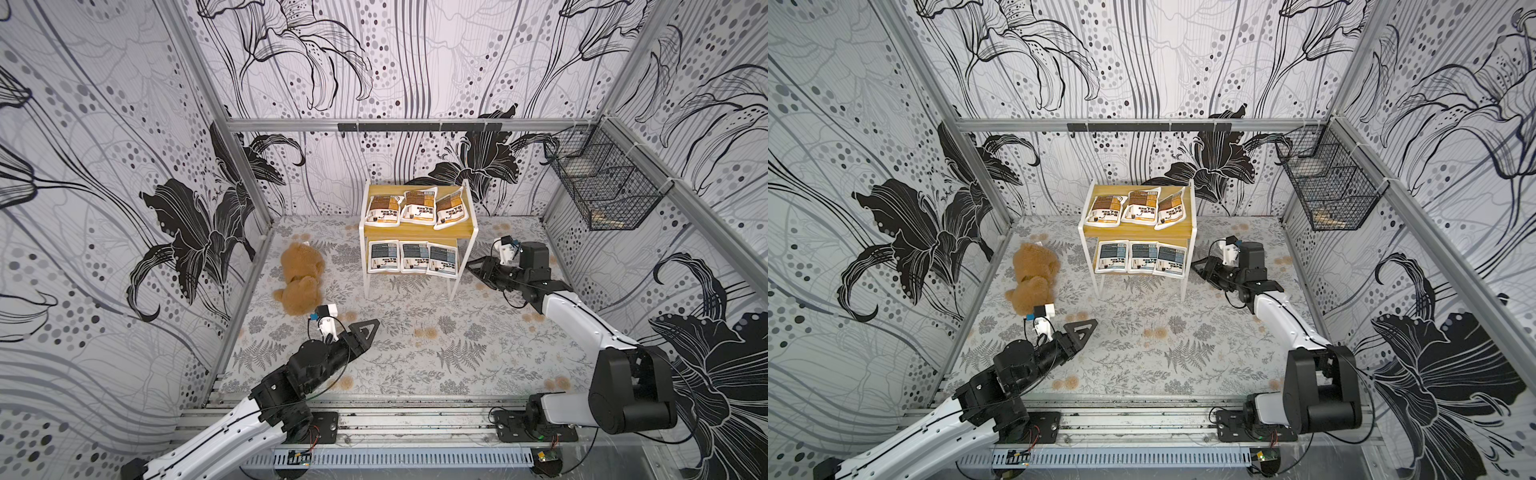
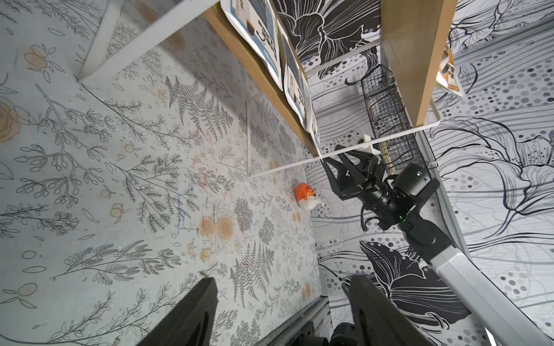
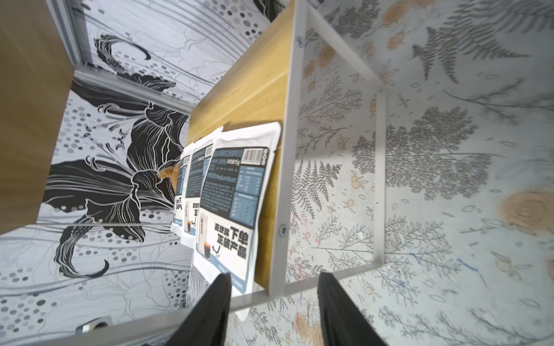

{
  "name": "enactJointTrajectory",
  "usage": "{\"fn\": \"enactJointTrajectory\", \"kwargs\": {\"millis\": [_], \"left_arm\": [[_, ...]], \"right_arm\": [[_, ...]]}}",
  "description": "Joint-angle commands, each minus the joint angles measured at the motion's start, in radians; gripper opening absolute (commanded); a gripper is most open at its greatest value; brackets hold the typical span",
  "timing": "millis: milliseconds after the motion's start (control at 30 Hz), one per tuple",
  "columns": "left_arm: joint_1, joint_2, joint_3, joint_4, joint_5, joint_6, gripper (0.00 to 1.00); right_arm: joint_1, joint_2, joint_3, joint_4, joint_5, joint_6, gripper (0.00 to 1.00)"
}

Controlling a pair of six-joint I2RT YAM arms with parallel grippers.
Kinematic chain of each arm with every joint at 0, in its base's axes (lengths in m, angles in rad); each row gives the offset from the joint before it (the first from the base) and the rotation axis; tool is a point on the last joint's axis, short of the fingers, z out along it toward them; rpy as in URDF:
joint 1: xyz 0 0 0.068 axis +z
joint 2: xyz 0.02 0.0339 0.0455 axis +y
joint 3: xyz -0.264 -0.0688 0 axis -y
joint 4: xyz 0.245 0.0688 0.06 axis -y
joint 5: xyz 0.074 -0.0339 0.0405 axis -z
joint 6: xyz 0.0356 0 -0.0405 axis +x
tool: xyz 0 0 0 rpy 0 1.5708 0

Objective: Place the bagged coffee beans on the shelf by color
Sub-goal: Adjust the shelf at the center of the board, then reset both arms

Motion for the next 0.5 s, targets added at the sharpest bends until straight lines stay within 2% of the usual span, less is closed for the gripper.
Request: {"fn": "enactJointTrajectory", "kwargs": {"millis": [0, 200, 467], "left_arm": [[0.006, 0.011, 0.066, -0.019, -0.057, 0.047, 0.75], [0.005, -0.001, 0.121, -0.155, -0.153, 0.113, 0.77], [0.005, -0.047, 0.187, -0.286, -0.321, 0.196, 0.87]], "right_arm": [[-0.093, -0.044, -0.038, -0.1, 0.009, -0.048, 0.55], [-0.137, -0.105, 0.018, -0.267, 0.048, -0.196, 0.57], [-0.152, -0.17, -0.031, -0.267, 0.088, -0.259, 0.59]]}}
